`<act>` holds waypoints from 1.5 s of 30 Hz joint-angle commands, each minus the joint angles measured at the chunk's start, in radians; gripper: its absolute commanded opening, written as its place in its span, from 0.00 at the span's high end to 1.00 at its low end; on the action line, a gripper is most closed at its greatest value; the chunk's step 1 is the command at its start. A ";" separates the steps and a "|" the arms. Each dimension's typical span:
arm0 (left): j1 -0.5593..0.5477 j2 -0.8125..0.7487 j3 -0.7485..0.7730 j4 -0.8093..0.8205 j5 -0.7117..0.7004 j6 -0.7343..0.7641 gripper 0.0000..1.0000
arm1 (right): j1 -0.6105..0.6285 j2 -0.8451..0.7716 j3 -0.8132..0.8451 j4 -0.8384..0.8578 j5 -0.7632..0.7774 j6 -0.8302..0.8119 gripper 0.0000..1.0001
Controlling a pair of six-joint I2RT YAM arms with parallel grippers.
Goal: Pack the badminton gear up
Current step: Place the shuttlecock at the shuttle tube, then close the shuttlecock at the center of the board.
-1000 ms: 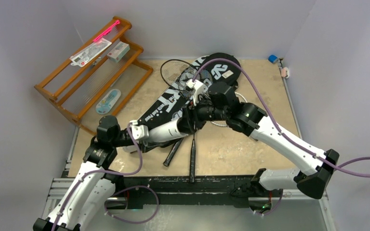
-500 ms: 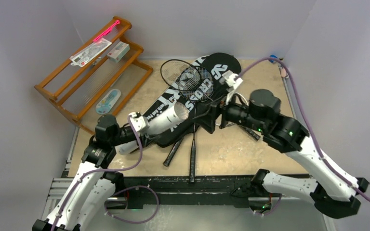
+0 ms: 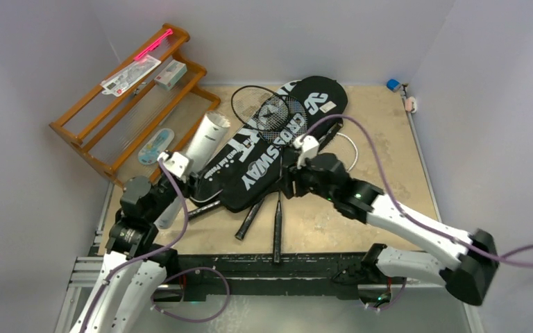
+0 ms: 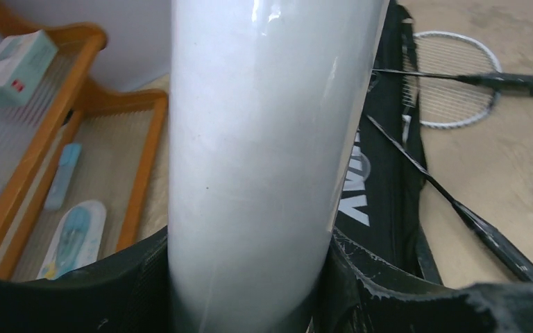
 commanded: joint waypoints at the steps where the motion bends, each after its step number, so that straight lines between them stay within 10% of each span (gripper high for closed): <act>1: 0.013 -0.017 0.059 0.031 -0.256 -0.128 0.61 | 0.002 0.196 -0.010 0.262 -0.020 -0.030 0.46; 11: 0.019 -0.048 0.066 0.023 -0.287 -0.115 0.63 | 0.004 0.686 0.281 0.223 -0.038 -0.167 0.54; 30: 0.020 -0.062 0.059 0.030 -0.225 -0.094 0.64 | 0.026 1.033 0.546 0.089 0.065 -0.276 0.68; 32: 0.020 -0.059 0.058 0.030 -0.217 -0.090 0.64 | 0.033 1.044 0.557 0.068 0.096 -0.283 0.82; 35: 0.020 -0.056 0.057 0.029 -0.181 -0.080 0.64 | 0.042 0.970 0.544 0.037 0.116 -0.272 1.00; 45: 0.020 0.016 0.045 0.071 0.185 -0.019 0.65 | 0.041 0.349 0.288 0.111 -0.009 -0.201 1.00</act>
